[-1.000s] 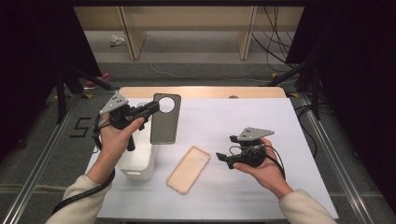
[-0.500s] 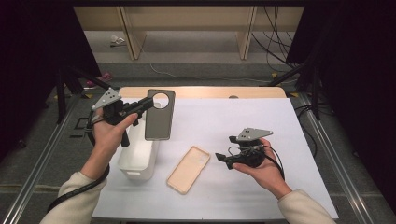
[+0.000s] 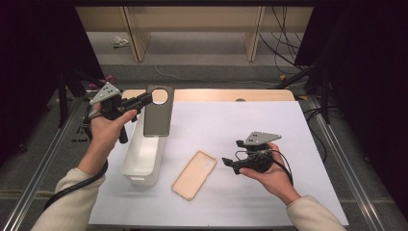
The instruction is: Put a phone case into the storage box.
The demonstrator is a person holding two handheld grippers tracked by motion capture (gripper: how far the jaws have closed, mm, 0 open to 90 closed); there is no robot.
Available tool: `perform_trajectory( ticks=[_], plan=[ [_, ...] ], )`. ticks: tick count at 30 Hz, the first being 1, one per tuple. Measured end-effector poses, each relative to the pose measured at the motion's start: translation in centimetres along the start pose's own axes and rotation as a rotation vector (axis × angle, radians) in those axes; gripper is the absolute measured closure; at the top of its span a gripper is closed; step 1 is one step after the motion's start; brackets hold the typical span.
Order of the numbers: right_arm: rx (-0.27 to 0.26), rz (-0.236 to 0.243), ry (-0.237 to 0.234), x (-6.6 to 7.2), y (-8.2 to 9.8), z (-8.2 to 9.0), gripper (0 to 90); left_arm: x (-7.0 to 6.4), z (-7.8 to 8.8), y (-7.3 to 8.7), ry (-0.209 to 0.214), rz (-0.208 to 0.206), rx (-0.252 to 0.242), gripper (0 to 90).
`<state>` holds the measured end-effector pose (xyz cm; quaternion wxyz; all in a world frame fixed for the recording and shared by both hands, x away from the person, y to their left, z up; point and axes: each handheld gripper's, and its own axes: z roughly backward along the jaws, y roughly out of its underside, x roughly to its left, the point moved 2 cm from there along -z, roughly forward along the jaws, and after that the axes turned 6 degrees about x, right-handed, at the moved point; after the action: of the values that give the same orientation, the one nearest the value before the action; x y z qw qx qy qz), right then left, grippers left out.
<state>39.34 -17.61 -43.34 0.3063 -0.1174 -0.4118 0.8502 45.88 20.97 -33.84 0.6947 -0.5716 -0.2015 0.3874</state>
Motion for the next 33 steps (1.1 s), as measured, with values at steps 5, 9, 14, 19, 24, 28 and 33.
perform_trajectory(
  ticks=[5,9,14,19,24,28,33],
  plan=[
    [-0.002,-0.003,0.001,-0.1,0.0,0.0,16.8,0.5,-0.2,0.0,-0.008,0.004,0.001,81.3],
    [-0.003,-0.004,0.002,-0.1,0.0,0.1,16.8,0.9,-0.3,0.0,-0.014,0.002,0.003,81.4],
    [-0.006,-0.010,0.002,-0.1,0.0,0.0,16.8,1.3,-0.5,-0.1,-0.027,-0.007,0.009,81.3],
    [-0.006,-0.008,0.002,-0.1,0.0,0.0,16.8,1.8,-0.8,0.0,-0.034,-0.002,0.010,81.3],
    [-0.007,-0.011,0.002,-0.1,0.0,0.0,16.8,2.4,-1.0,0.1,-0.040,0.001,0.009,81.3],
    [-0.003,-0.007,0.000,-0.1,0.0,-0.1,16.9,2.9,-1.2,0.0,-0.042,0.001,0.013,81.3],
    [-0.003,-0.011,-0.004,-0.1,0.1,-0.1,16.8,3.6,-1.6,-0.1,-0.054,0.001,0.023,81.3]
  ],
)
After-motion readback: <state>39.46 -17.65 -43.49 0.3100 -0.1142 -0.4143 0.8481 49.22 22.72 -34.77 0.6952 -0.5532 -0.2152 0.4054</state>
